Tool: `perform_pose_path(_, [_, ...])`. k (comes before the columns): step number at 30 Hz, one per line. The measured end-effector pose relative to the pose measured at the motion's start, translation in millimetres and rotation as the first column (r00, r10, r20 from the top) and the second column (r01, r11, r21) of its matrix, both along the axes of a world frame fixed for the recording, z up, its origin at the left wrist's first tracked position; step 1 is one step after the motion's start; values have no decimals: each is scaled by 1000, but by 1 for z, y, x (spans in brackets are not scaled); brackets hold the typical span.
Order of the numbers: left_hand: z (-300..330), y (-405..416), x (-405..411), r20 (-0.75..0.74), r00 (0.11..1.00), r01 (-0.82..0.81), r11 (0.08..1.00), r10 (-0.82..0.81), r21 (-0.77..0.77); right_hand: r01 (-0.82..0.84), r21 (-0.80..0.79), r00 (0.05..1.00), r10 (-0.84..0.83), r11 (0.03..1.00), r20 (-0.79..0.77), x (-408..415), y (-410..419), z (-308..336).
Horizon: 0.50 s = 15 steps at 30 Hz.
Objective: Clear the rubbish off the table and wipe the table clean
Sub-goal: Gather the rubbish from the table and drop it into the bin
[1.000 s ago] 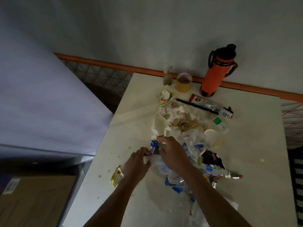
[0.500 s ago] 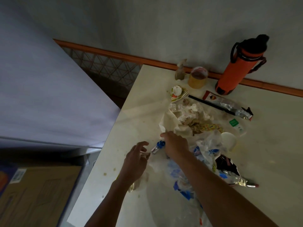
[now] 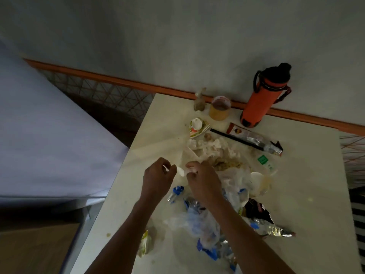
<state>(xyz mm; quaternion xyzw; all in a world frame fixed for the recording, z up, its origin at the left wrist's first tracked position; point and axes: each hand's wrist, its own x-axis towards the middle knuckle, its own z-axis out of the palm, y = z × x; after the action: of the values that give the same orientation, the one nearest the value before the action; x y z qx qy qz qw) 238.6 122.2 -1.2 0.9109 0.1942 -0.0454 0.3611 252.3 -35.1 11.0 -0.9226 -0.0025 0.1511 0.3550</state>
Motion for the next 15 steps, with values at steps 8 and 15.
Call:
perform_pose_path(8, [-2,-39,94,21,970,241,970,-242,45,366,385,921,-388,847,-23,47,-35,39])
perform_pose_path(15, [-22,-71,137,-309,864,471,854,-397,220,387,151,922,-377,910,-94,93,-92,26])
